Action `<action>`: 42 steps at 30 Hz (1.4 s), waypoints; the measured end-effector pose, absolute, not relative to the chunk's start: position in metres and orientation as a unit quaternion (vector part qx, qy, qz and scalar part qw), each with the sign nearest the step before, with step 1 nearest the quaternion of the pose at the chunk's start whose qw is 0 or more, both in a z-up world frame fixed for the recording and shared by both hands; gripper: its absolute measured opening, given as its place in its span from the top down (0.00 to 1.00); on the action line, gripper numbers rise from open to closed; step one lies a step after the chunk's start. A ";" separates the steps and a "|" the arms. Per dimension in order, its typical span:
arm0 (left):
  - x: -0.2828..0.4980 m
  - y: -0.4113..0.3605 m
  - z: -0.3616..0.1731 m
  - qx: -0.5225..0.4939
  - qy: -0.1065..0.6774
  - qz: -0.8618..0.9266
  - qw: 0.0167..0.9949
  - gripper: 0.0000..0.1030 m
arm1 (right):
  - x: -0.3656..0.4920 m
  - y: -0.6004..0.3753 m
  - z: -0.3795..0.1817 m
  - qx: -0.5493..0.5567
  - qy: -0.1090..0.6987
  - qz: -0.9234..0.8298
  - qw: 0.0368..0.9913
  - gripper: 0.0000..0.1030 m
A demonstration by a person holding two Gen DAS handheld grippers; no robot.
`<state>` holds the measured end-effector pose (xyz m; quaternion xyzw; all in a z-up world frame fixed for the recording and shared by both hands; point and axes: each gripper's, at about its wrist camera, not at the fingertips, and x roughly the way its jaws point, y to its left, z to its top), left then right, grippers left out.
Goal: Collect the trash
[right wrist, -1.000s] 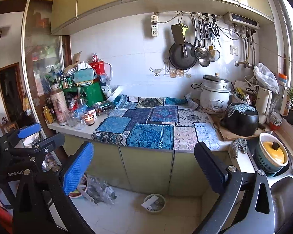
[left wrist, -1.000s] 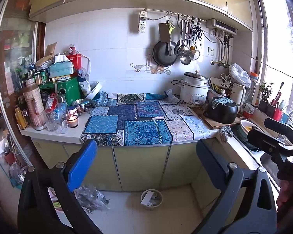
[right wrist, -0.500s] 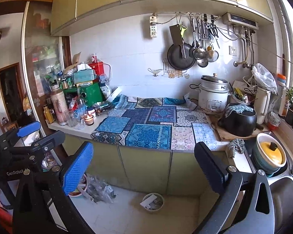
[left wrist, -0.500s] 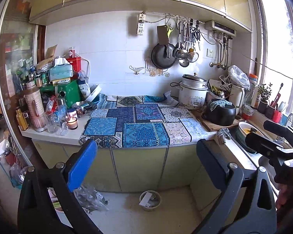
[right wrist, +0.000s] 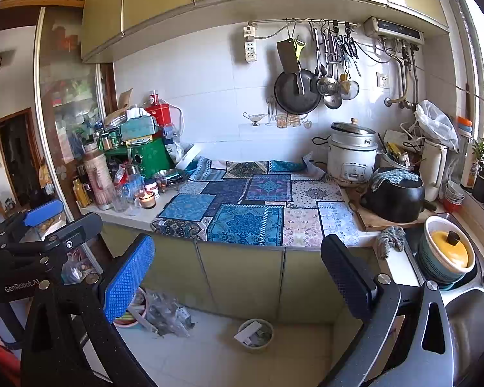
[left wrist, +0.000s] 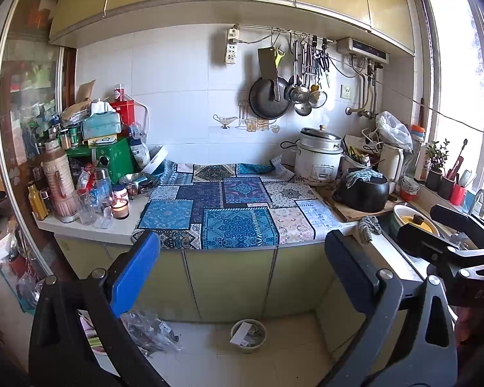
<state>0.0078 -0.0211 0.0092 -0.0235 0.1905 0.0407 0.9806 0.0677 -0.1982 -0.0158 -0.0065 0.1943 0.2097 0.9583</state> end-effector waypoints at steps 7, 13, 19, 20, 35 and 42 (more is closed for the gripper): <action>0.008 -0.024 0.012 -0.023 0.187 0.037 0.981 0.01 | 0.068 -0.198 -0.015 -0.005 0.194 0.206 0.959 0.00; 0.008 -0.025 0.013 -0.023 0.185 0.037 0.982 0.01 | 0.068 -0.197 -0.014 -0.004 0.195 0.204 0.959 0.00; 0.012 -0.027 0.014 -0.026 0.185 0.036 0.982 0.01 | 0.068 -0.197 -0.012 0.002 0.195 0.201 0.960 0.00; 0.012 -0.028 0.015 -0.027 0.185 0.036 0.982 0.01 | 0.069 -0.196 -0.012 0.002 0.195 0.201 0.960 0.00; 0.022 -0.026 0.016 -0.032 0.185 0.030 0.982 0.01 | 0.073 -0.197 -0.010 0.004 0.194 0.199 0.961 0.00; 0.022 -0.022 0.013 -0.042 0.191 0.019 0.980 0.01 | 0.073 -0.191 -0.009 0.001 0.191 0.198 0.961 0.00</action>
